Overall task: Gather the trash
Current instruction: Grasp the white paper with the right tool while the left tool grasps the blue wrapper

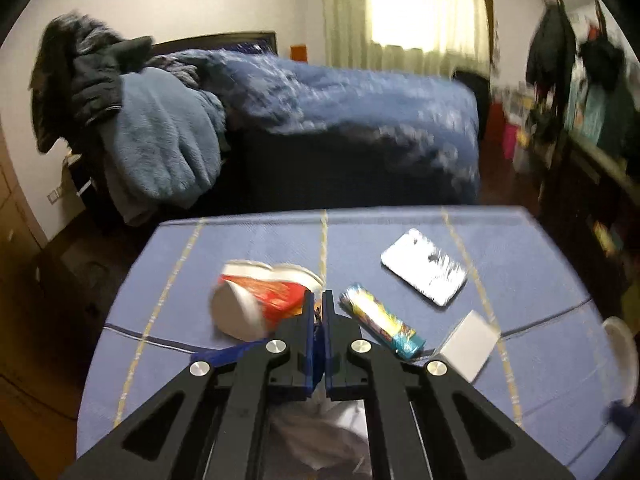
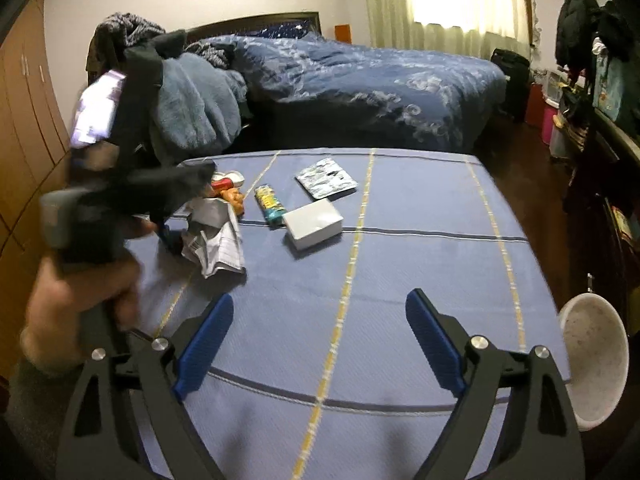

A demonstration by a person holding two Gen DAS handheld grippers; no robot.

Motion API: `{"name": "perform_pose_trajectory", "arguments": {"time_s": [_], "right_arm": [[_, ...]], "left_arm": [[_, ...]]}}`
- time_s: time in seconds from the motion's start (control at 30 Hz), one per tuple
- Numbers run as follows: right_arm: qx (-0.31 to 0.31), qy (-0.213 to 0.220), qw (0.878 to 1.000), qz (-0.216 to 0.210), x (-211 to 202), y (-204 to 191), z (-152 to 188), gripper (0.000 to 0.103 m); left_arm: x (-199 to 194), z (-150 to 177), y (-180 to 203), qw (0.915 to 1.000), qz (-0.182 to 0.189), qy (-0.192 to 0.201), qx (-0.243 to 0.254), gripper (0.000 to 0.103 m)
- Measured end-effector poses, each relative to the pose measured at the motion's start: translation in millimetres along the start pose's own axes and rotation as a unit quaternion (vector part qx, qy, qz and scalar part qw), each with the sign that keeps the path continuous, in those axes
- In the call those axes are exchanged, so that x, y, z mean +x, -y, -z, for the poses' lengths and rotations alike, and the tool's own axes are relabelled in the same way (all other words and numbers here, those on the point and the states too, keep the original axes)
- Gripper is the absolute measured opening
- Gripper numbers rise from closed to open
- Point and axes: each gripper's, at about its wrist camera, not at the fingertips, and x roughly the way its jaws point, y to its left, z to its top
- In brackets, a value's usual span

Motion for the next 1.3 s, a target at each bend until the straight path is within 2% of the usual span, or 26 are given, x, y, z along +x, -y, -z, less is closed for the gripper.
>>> {"name": "perform_pose_trajectory", "arguments": {"time_s": [0.2, 0.43, 0.47, 0.5, 0.53, 0.57, 0.63, 0.9, 1.07, 1.3], "right_arm": [[-0.039, -0.007, 0.999, -0.014, 32, -45, -16, 0.087], [-0.087, -0.034, 0.996, 0.009, 100, -93, -37, 0.087], [-0.087, -0.042, 0.995, 0.006, 109, -96, -39, 0.080], [-0.086, -0.054, 0.995, 0.000, 117, -98, -40, 0.070], [-0.085, -0.072, 0.994, -0.004, 125, -99, -40, 0.046], [-0.084, -0.074, 0.994, -0.001, 126, -99, -40, 0.036], [-0.080, -0.069, 0.994, -0.009, 122, -98, -39, 0.025], [-0.041, -0.046, 0.998, -0.029, 76, -66, -27, 0.025], [-0.011, -0.027, 0.999, -0.032, 38, -35, -13, 0.025], [0.045, -0.008, 0.999, -0.007, -5, 21, 17, 0.026]], "left_arm": [[-57, -10, -55, 0.9946, 0.036, 0.059, -0.077, 0.004], [-73, -6, -89, 0.9911, 0.053, 0.064, -0.104, 0.004], [-73, -5, -93, 0.9906, 0.058, 0.063, -0.107, 0.004], [-72, -4, -97, 0.9901, 0.062, 0.061, -0.110, 0.004], [-73, -3, -100, 0.9893, 0.067, 0.061, -0.115, 0.004], [-74, -1, -103, 0.9888, 0.070, 0.060, -0.118, 0.004], [-76, 0, -106, 0.9880, 0.077, 0.059, -0.120, 0.004], [-89, 3, -85, 0.9877, 0.097, 0.063, -0.105, 0.004], [-97, 3, -46, 0.9883, 0.118, 0.059, -0.076, 0.004], [-105, 6, 21, 0.9871, 0.150, 0.051, -0.022, 0.004]]}}
